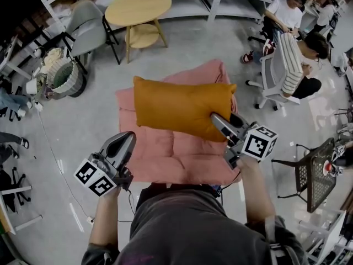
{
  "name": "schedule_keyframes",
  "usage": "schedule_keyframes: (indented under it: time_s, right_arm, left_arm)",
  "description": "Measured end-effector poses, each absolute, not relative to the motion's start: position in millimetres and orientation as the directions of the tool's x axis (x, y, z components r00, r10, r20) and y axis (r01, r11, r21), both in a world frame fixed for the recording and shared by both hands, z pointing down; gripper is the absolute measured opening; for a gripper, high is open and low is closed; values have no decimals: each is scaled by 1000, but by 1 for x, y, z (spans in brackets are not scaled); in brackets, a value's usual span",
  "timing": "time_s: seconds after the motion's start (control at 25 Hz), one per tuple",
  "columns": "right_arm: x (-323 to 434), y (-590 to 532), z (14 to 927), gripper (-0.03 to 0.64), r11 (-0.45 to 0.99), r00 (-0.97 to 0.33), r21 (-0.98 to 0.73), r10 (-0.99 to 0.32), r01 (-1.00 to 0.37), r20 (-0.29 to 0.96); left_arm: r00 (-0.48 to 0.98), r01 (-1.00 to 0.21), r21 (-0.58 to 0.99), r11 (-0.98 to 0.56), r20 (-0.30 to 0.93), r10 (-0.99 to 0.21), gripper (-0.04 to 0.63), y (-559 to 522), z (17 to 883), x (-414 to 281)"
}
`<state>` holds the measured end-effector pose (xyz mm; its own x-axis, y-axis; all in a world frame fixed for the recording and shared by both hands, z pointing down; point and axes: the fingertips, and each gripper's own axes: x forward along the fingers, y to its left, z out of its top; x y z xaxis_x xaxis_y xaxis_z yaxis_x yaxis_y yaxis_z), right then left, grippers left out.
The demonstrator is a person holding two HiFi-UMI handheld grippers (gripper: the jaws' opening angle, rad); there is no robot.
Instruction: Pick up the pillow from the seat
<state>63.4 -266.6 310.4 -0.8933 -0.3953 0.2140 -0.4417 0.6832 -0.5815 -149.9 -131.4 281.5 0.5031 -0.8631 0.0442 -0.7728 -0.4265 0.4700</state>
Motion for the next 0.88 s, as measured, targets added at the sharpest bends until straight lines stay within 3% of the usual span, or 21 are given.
schedule_keyframes:
  time_s: [0.88]
  right_arm:
    - [66, -270, 326, 198, 679, -897, -589, -375, -438, 235]
  left_arm:
    - [487, -786, 464, -407, 60, -872, 11, -125, 286, -144]
